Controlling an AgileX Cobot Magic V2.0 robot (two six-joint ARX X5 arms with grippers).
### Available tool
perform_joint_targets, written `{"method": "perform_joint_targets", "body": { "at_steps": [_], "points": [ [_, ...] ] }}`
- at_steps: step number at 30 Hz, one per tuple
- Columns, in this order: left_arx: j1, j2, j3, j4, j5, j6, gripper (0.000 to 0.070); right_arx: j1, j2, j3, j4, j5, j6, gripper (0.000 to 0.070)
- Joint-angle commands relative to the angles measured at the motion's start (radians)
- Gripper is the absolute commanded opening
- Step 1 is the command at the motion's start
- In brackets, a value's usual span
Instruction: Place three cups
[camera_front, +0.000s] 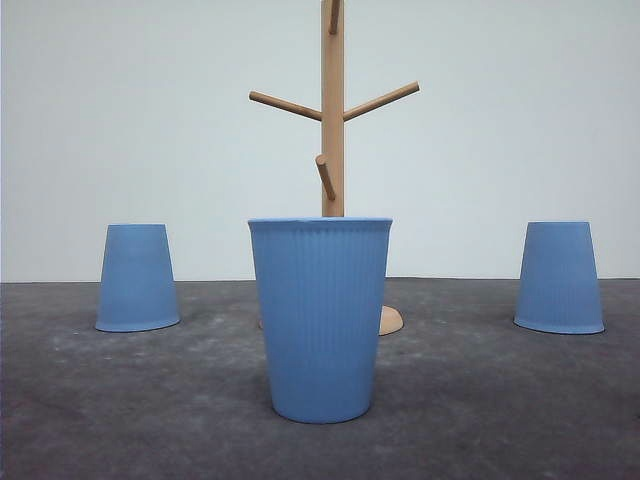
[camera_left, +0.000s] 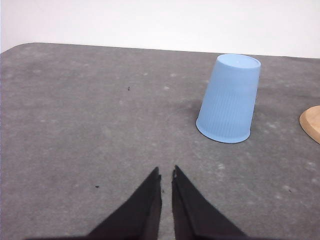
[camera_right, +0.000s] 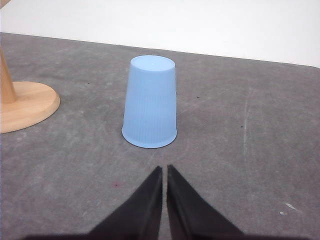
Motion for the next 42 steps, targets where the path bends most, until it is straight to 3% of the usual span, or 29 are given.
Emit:
{"method": "perform_joint_targets", "body": {
  "at_steps": [1,30,34,42],
  "points": [
    [0.001,-0.001,-0.013,-0.006,0.001,0.006,0.0015,0.002,-0.003,-0.002,0.009,0.003,0.010,0.0010],
    [0.000,-0.001,-0.013,-0.004,0.003,-0.015,0.0016,0.002,-0.003,-0.002,0.090,-0.009,0.013,0.0010],
    [0.000,-0.001,-0.013,-0.008,0.003,-0.036,0.0016,0.002,-0.003,-0.002,0.080,-0.035,0.065,0.0010],
    [0.000,0.009,0.054,0.045,-0.003,-0.195,0.0012,0.002,0.007,0.052,0.097,-0.025,0.233,0.0004]
  ]
}}
